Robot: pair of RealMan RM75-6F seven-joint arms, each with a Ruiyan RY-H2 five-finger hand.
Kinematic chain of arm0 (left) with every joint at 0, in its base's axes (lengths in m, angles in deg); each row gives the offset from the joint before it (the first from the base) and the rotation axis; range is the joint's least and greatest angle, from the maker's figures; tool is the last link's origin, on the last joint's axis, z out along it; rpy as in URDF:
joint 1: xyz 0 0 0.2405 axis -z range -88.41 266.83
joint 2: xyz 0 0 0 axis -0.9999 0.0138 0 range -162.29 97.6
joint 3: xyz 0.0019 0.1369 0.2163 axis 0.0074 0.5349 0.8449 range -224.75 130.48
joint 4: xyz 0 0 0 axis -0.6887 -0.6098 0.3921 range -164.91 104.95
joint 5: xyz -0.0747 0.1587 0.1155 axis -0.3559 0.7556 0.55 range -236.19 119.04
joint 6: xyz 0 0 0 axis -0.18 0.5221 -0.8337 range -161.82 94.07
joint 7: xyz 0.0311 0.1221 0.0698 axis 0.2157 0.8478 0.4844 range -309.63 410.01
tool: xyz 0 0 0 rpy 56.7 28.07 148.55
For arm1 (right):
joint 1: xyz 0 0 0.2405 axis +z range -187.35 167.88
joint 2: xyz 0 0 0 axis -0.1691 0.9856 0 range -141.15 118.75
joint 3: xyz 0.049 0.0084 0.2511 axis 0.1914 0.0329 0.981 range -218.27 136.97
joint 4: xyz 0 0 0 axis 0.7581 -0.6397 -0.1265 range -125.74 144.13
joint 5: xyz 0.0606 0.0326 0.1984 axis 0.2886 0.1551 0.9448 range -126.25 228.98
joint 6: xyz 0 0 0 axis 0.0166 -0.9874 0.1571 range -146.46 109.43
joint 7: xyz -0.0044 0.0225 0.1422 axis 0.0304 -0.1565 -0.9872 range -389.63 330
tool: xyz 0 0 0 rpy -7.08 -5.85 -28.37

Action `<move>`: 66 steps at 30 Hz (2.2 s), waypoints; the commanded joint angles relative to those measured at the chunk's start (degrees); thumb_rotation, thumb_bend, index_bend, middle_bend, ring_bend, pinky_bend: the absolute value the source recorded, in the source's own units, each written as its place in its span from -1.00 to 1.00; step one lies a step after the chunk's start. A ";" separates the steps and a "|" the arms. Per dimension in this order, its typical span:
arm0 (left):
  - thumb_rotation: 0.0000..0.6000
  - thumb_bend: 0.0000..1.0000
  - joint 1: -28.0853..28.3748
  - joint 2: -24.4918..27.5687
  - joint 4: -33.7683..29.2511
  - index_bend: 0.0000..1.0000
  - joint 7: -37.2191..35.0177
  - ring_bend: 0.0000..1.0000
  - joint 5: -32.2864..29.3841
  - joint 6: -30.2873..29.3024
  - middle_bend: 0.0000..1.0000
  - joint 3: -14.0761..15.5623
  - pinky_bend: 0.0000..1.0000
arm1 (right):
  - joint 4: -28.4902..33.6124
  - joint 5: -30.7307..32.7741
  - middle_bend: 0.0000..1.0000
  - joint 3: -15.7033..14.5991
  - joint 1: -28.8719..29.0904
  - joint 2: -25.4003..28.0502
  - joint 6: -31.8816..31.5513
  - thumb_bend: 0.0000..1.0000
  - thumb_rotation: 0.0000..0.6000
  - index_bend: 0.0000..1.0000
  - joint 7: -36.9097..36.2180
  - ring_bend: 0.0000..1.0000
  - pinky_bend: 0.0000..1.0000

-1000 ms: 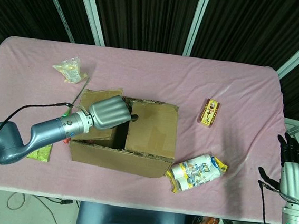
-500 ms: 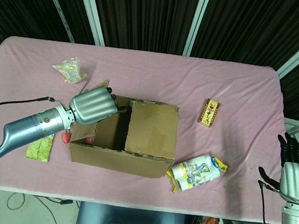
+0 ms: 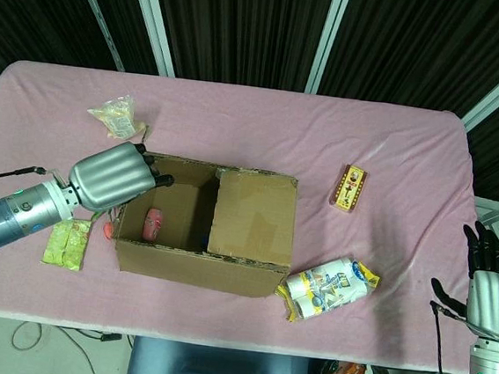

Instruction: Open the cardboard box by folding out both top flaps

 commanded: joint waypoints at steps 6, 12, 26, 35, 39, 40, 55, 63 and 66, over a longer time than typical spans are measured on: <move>1.00 0.85 -4.09 3.60 0.58 -0.32 -2.59 -0.02 2.43 -4.83 0.20 1.80 -0.05 | 0.12 -0.12 -1.00 -0.12 -0.04 -0.05 0.07 -0.44 1.00 -1.00 0.26 -1.00 -0.58; 1.00 0.84 -7.37 6.26 1.30 -0.32 -3.63 -0.02 3.65 -8.59 0.20 2.78 -0.05 | 0.11 -0.14 -1.00 -0.13 -0.08 -0.08 0.06 -0.44 1.00 -1.00 0.40 -1.00 -0.58; 1.00 0.83 -15.01 6.66 4.02 -0.35 -5.34 -0.03 4.25 -11.96 0.18 5.59 -0.05 | 0.35 0.08 -1.00 -0.25 0.03 -0.15 0.74 -0.44 1.00 -1.00 0.82 -1.00 -0.58; 1.00 -0.31 -21.95 2.32 4.35 -0.69 -4.20 -0.61 -2.69 -18.00 -0.52 5.87 -0.48 | 0.64 0.10 -1.00 -0.10 0.16 0.26 0.98 -0.44 1.00 -1.00 0.91 -1.00 -0.58; 1.00 -0.68 -28.20 -1.61 1.58 -0.93 -1.74 -0.98 -9.10 -24.49 -0.94 6.17 -0.87 | 1.30 -0.12 -1.00 -0.04 0.41 0.85 1.35 -0.44 1.00 -1.00 0.90 -1.00 -0.58; 1.00 -0.72 -29.66 -2.68 0.92 -0.97 -0.82 -1.00 -10.27 -26.18 -0.98 6.28 -0.91 | 1.53 -0.24 -1.00 0.00 0.50 0.99 1.41 -0.44 1.00 -1.00 0.92 -1.00 -0.58; 1.00 -0.80 -47.53 -23.63 3.97 -1.00 14.31 -1.00 -18.13 -47.19 -1.00 8.80 -0.99 | 7.19 -5.35 -1.00 1.64 5.54 5.06 4.96 -0.44 1.00 -1.00 5.36 -1.00 -0.58; 1.00 -0.79 -49.74 -28.89 11.02 -1.00 10.74 -1.00 -17.40 -49.11 -1.00 8.37 -0.99 | 14.49 -4.48 -0.94 6.72 14.27 7.92 13.81 -0.17 1.00 -0.98 10.75 -0.95 -0.58; 1.00 -0.79 -49.75 -29.55 12.54 -1.00 9.72 -1.00 -17.10 -48.83 -1.00 8.07 -0.99 | 16.41 -3.84 -0.74 9.38 18.73 8.07 17.65 0.15 1.00 -0.81 13.25 -0.78 -0.51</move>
